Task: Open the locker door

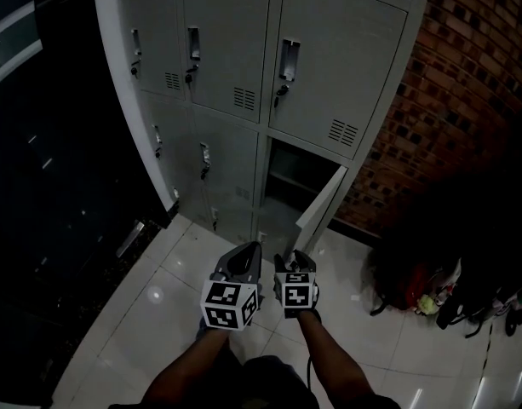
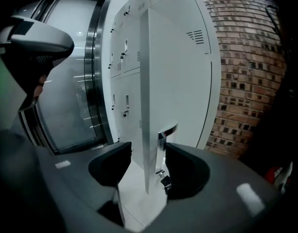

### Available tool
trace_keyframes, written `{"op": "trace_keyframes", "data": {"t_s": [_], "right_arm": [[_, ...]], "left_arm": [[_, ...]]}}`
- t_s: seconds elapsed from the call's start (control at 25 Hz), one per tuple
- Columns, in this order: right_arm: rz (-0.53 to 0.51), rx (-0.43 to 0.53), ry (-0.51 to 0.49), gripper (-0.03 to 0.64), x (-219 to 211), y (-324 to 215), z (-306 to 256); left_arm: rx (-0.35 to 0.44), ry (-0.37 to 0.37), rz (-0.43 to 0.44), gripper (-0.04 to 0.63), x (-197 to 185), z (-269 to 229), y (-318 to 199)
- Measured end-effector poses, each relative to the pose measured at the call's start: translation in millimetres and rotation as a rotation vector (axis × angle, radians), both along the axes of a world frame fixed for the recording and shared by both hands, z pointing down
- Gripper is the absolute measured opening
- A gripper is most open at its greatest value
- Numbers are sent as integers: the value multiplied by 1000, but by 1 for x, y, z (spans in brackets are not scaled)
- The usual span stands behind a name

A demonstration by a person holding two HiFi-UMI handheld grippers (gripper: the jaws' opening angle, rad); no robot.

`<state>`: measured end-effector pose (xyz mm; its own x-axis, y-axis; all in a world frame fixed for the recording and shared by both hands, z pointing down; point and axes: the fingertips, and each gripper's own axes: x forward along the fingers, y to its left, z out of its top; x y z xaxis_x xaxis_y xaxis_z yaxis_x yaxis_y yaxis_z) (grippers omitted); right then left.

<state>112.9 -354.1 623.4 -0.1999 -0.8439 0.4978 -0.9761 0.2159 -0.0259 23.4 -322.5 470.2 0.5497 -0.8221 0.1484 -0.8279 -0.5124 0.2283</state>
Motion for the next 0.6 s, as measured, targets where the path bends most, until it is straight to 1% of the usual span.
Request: {"op": "trace_keyframes", "data": {"t_s": [0.12,0.2,0.36,0.6], "right_arm": [[13,-19,3,207,7,10,-1],[4,-15,11,216,7,13,-5],[-63,29,31,215,-11,25,-20],[-84,68,-10,204,-17,46,-50]], "left_arm": [[-2,0,-8,5,0,-6,12],[-6,0,-15,5,1,-9,19],[-9,-7,-18,5,5,-15,33],[-28,-10,-44,5,3,-27,49]]}}
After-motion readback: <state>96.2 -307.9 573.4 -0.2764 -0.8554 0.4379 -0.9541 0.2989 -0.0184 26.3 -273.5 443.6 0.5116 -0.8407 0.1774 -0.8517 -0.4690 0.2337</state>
